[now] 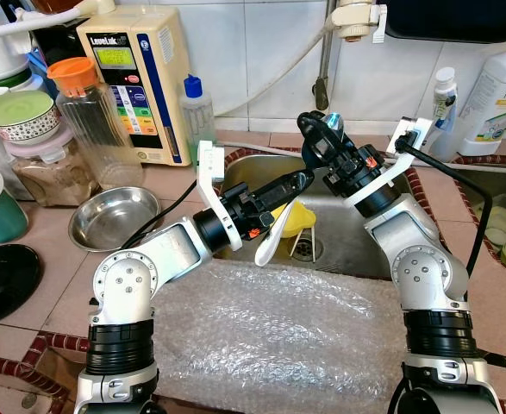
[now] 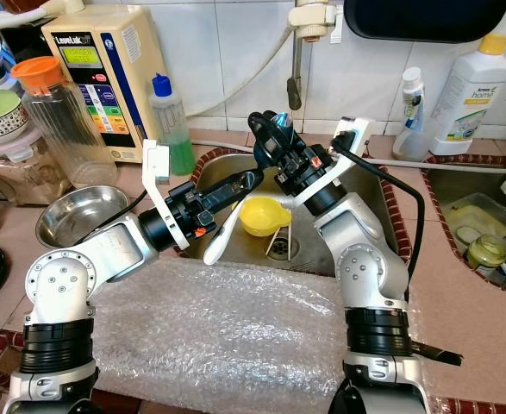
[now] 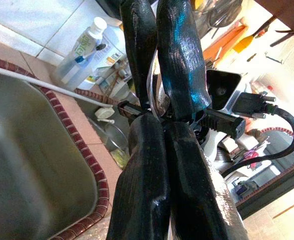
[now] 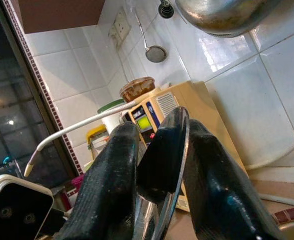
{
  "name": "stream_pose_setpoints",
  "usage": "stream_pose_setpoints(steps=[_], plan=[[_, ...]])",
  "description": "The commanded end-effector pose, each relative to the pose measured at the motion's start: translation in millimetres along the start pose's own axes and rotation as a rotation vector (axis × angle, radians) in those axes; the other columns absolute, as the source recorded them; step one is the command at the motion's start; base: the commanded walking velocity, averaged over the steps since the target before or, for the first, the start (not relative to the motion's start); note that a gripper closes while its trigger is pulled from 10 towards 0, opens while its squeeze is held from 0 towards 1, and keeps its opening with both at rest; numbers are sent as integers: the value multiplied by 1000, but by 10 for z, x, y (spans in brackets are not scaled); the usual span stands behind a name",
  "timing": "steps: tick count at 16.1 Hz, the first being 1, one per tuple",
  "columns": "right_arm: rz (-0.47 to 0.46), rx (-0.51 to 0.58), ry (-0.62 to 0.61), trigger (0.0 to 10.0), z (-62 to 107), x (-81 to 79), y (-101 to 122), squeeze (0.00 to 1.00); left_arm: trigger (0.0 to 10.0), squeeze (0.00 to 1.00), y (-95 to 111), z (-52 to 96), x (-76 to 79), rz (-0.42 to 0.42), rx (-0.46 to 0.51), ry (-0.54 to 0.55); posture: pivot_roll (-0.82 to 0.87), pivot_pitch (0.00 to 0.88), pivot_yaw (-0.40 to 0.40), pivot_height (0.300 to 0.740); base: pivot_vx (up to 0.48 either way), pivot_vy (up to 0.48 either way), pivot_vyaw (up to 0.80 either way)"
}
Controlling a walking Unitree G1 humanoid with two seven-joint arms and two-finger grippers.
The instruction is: Kitchen organization
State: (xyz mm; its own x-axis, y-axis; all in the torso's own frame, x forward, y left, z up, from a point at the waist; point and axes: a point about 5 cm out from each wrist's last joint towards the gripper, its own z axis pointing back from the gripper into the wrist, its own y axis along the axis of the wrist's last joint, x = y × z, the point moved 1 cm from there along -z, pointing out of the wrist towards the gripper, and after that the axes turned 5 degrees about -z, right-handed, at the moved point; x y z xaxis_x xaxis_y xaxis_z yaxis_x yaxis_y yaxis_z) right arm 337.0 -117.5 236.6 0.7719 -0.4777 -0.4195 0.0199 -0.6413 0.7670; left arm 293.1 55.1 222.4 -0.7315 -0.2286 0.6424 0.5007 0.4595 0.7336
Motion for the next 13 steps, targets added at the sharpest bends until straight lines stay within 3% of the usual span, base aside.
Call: stream_pose_setpoints(steps=[1, 7, 8, 9, 10, 11, 12, 13], plan=[[18, 20, -68, 0, 88, 109, 71, 0, 0, 0, 19, 3, 84, -21, 3, -44, 30, 0, 95, 740, 0, 0, 0], [53, 11, -95, 0, 128, 147, 88, 0, 0, 0, 5, 8, 15, -57, -15, 5, 27, 0, 98, 740, 0, 0, 0], [81, 9, -111, 0, 126, 156, 93, 0, 0, 0, -19, 9, 6, -72, -28, 14, 28, 0, 100, 740, 0, 0, 0], [222, -32, -162, 0, 102, 184, 95, 0, 0, 0, -54, 10, -66, -103, -43, 68, 27, 0, 100, 740, 0, 0, 0], [296, -64, -179, 0, 86, 193, 78, 0, 3490, 0, -55, 11, -138, -146, -47, 124, 26, 0, 101, 740, 0, 0, 0], [342, -83, -196, 0, 78, 209, 62, 0, 8000, 0, -36, 13, -213, -167, -36, 179, 24, 0, 101, 740, 0, 0, 0], [371, -93, -219, 0, 73, 235, 51, 0, 10000, 1000, -11, 26, -311, -202, -24, 246, 25, 0, 103, 740, 0, 0, 0], [378, -95, -225, 0, 73, 242, 47, 0, 10000, 1000, -6, 31, -337, -210, -21, 262, 25, 0, 102, 740, 0, 0, 0]])
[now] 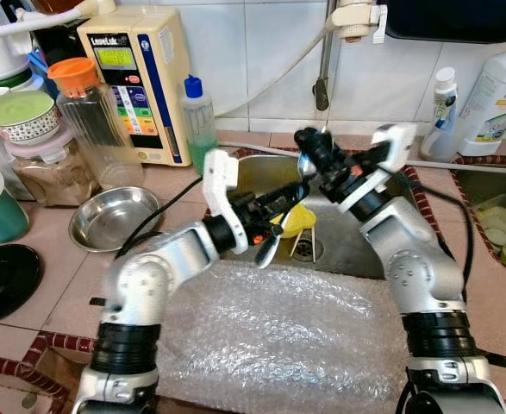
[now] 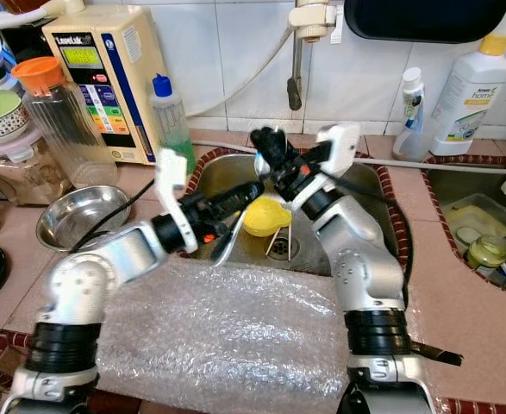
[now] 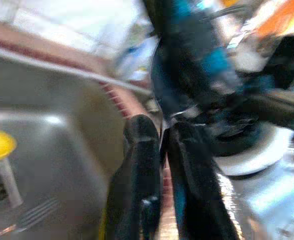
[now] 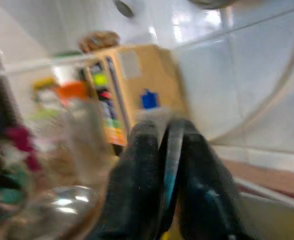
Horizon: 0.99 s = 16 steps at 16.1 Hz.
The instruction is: Kitchen organization
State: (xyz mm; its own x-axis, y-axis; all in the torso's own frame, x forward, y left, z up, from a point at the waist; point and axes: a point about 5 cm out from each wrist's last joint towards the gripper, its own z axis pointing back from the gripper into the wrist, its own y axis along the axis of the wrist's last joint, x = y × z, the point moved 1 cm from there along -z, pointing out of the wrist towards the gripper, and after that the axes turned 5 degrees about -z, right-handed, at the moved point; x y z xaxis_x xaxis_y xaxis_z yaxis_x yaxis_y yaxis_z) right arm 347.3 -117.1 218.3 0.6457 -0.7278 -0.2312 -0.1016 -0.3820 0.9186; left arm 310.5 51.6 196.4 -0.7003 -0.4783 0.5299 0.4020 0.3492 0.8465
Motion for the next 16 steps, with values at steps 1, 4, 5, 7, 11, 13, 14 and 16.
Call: stream_pose_setpoints(steps=[1, 4, 5, 7, 11, 13, 14, 16], plan=[[125, 23, -105, 0, 42, 173, 135, 0, 10000, 1000, 93, 84, -179, -65, 38, 115, 26, 0, 103, 740, 0, 0, 0], [309, 0, -184, 0, -37, 231, 126, 0, 10000, 1000, 38, 160, -442, -153, 34, 295, 29, 0, 101, 740, 0, 0, 0], [350, 2, -195, 0, -53, 239, 138, 0, 10000, 1000, 18, 177, -468, -181, 20, 307, 31, 0, 102, 740, 0, 0, 0], [487, -16, -223, 0, -82, 294, 116, 0, 10000, 1000, -78, 197, -452, -222, -36, 279, 38, 0, 101, 740, 0, 0, 0], [587, -82, -233, 0, -81, 368, -109, 0, 10000, 1000, -220, 217, -436, -282, -120, 249, 56, 0, 96, 740, 0, 0, 0], [658, -153, -203, 0, -105, 364, -302, 0, 10000, 1000, -204, 218, -461, -324, -125, 251, 66, 0, 97, 740, 0, 0, 0], [673, -170, -196, 0, -99, 369, -341, 0, 10000, 1000, -202, 220, -462, -327, -125, 249, 71, 0, 98, 740, 0, 0, 0], [739, -262, -194, 0, -9, 459, -528, 0, 10000, 1000, -222, 239, -462, -347, -140, 247, 77, 0, 96, 740, 0, 0, 0]])
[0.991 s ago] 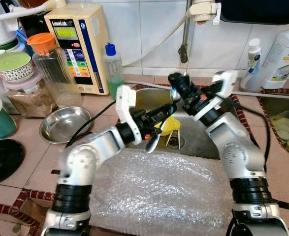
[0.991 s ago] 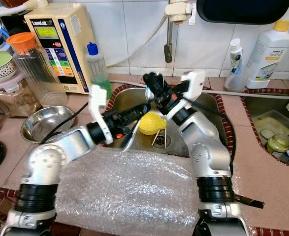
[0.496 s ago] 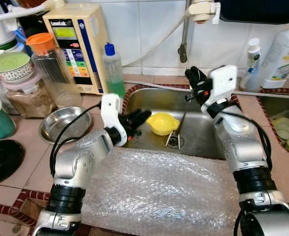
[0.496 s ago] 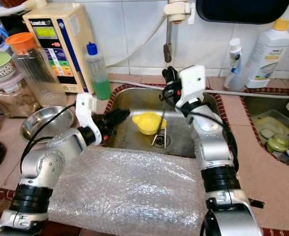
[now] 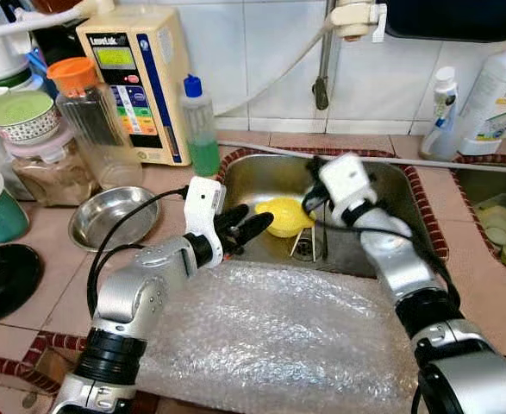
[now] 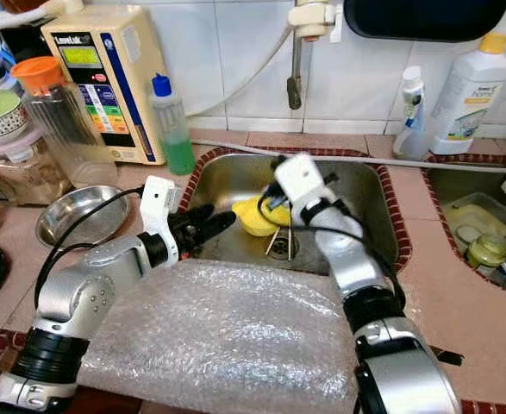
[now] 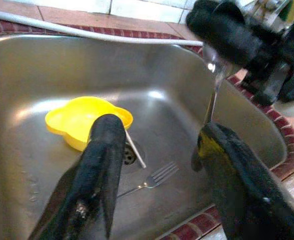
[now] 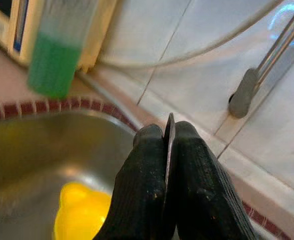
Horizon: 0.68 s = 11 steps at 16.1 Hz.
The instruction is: Kitchen organization
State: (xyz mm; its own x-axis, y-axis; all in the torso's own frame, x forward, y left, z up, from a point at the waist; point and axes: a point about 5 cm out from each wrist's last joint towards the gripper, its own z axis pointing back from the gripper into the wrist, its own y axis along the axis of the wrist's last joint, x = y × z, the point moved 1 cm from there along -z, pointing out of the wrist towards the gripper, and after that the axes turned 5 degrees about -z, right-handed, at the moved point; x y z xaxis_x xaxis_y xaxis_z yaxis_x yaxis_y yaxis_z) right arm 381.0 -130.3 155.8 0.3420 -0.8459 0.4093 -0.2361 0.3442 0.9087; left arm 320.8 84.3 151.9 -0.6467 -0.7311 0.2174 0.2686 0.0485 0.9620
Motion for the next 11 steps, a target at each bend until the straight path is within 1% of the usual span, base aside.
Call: stream_pose_setpoints(steps=[1, 3, 4, 5, 6, 7, 8, 9, 11], plan=[[56, -17, 3, 0, -2, 22, -34, 0, 10000, 1000, -9, 17, 0, -25, -7, 2, 79, 0, 97, 740, 0, 0, 0], [69, -68, -19, 0, 40, 77, -164, 0, 10000, 1000, -20, 17, 16, -40, -17, -1, 80, 0, 96, 740, 0, 0, 0], [52, -101, -43, 10000, 68, 119, -233, 941, 10000, 1000, -33, 15, 14, -57, -27, 0, 80, 0, 97, 740, 0, 0, 0], [44, -107, -50, 10000, 77, 129, -249, 1000, 10000, 1000, -42, 17, 12, -69, -32, 0, 79, 0, 97, 740, 0, 0, 0], [11, -124, -42, 10000, 89, 122, -289, 1000, 10000, 1000, -47, 16, 15, -69, -36, -6, 79, 0, 97, 740, 0, 0, 0], [-19, -130, -53, 10000, 112, 125, -320, 1000, 10000, 1000, -77, 16, 16, -96, -61, -10, 77, 0, 99, 740, 0, 0, 0], [-33, -134, -57, 10000, 118, 122, -333, 1000, 10000, 1000, -85, 15, 15, -108, -64, -11, 76, 0, 100, 740, 0, 0, 0], [-54, -152, -64, 10000, 147, 107, -386, 1000, 10000, 1000, -91, 9, 16, -94, -59, -12, 76, 0, 101, 740, 0, 0, 0], [-75, -163, -62, 10000, 167, 80, -431, 1000, 10000, 1000, -87, 1, 25, -96, -59, -21, 72, 0, 103, 740, 0, 0, 0]])
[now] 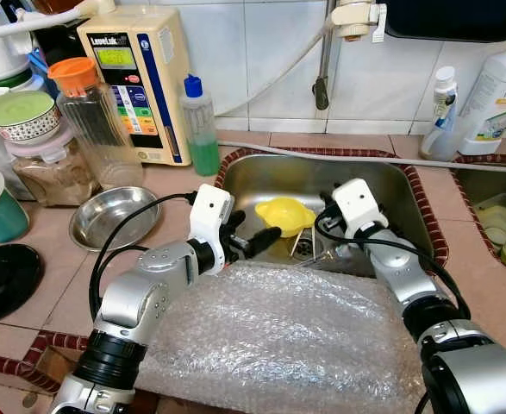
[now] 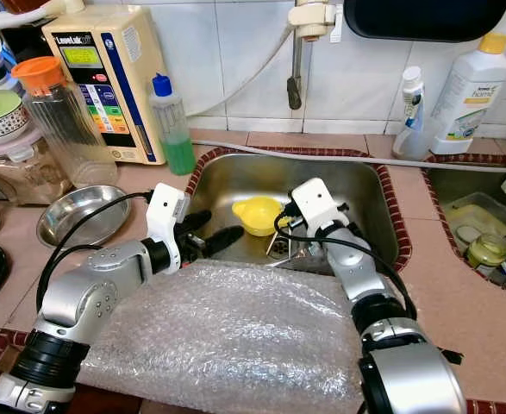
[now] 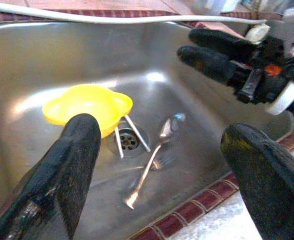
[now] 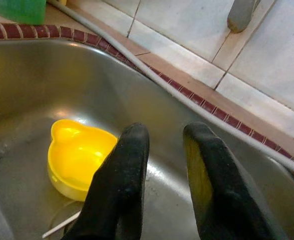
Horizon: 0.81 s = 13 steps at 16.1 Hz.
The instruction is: Kitchen organization
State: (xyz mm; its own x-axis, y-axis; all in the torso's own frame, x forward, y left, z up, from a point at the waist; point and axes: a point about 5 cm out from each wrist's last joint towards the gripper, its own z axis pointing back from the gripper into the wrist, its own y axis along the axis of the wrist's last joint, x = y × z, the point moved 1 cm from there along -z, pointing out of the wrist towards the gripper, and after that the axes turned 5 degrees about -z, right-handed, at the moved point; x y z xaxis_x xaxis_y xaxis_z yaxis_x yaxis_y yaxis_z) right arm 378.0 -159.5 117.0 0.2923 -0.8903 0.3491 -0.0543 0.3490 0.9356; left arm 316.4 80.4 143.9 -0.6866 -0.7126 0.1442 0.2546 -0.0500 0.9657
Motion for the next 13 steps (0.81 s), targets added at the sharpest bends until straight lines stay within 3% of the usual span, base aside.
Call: stream_pose_setpoints(steps=[1, 4, 8, 10, 12, 13], plan=[[-10, 10, 5, 10000, -7, -5, 14, 1000, 10000, 1000, 3, 9, -12, -15, -2, 3, 72, 0, 103, 740, 0, 0, 0], [-37, 10, 10, 10000, -13, -7, 17, 1000, 10000, 1000, 14, 3, -24, -24, 1, 11, 70, 0, 106, 740, 0, 0, 0], [-141, 56, 78, 10000, -34, -129, 92, 1000, 10000, 1000, 126, 14, -272, -27, 69, 198, 76, 0, 96, 740, 0, 0, 0], [-154, 107, 130, 10000, -18, -247, 150, 1000, 10000, 1000, 133, 35, -426, -20, 74, 332, 70, 0, 92, 740, 0, 0, 0], [-171, 181, 175, 10000, 8, -394, 275, 1000, 10000, 1000, 109, 145, -756, 9, 66, 568, 59, 0, 93, 740, 0, 0, 0], [-176, 197, 181, 10000, 18, -420, 310, 1000, 10000, 1000, 93, 177, -830, -10, 49, 614, 55, 0, 94, 740, 0, 0, 0]])
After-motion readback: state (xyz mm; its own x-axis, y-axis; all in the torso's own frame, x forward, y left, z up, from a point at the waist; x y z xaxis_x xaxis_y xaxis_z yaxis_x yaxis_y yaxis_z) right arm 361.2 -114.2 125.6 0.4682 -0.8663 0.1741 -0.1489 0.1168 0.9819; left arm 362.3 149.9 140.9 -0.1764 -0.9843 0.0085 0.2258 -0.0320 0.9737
